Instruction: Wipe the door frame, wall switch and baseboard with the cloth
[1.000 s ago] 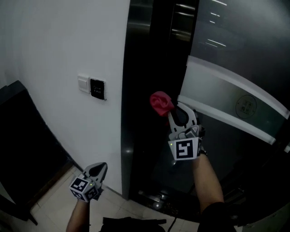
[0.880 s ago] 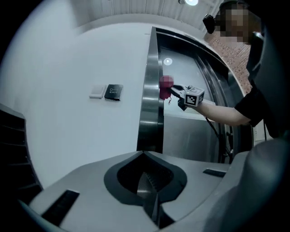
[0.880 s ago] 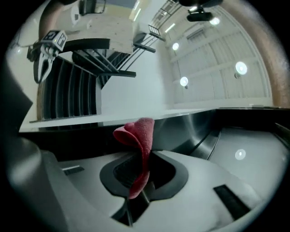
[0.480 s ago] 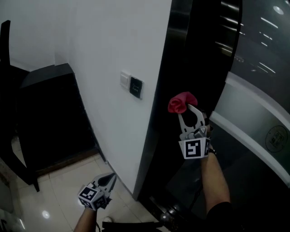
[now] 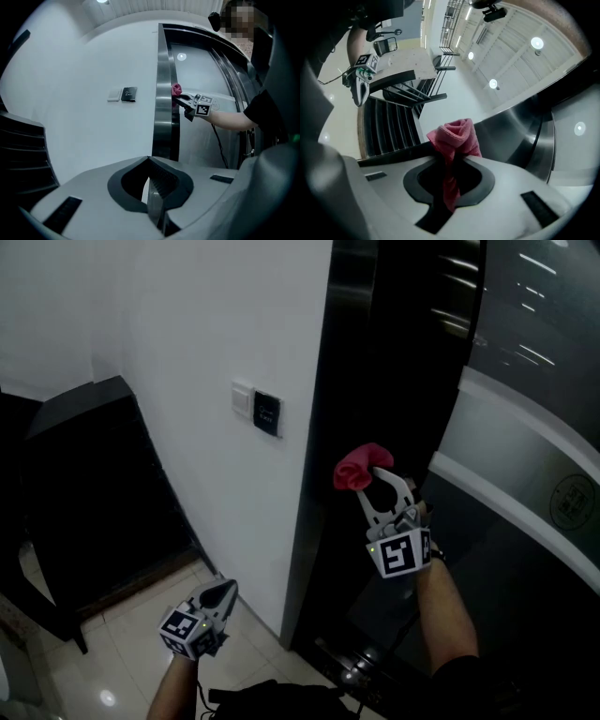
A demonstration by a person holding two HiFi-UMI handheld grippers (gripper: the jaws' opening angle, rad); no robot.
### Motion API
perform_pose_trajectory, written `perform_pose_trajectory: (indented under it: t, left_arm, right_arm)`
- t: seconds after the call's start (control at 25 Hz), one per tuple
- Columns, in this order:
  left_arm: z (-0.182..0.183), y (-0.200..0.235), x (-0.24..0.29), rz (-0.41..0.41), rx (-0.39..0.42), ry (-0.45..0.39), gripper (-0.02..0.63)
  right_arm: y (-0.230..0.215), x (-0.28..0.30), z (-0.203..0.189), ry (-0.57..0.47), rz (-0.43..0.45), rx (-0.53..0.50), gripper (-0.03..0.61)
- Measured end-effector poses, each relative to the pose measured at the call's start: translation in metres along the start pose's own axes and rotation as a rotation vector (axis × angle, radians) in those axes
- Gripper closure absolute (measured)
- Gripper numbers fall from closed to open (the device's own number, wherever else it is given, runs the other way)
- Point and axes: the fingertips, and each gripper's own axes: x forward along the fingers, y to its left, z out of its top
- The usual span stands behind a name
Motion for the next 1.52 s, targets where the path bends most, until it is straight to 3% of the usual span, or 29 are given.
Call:
perform_pose_trajectory:
  t: [0.32,0.68,1.08,1.52]
  left_arm:
    - [-0.005,0.006,0.009,-0.063,-0.018,0.013,0.623]
    - [-0.028,0.007,-0.002,-0.071,-0.057,0.053,0.623]
    - [-0.023,0.017,-0.016,-0.017,-0.046,0.053,0.623]
    - [-0.029,0.019,-0.021,0.022,-0.034,0.063,0.623]
  right_arm:
    - [0.050,-0.015,-0.020,0.102,0.048,0.022,0.528]
    - [0.089,-0.025,-0.031,0.160,0.086,0.051,0.528]
    - [0.117,-0.032,-0.042,0.187,0.117,0.093,0.528]
    - [0.160,-0.045,-0.060,0.219,0.221,0.090,0.528]
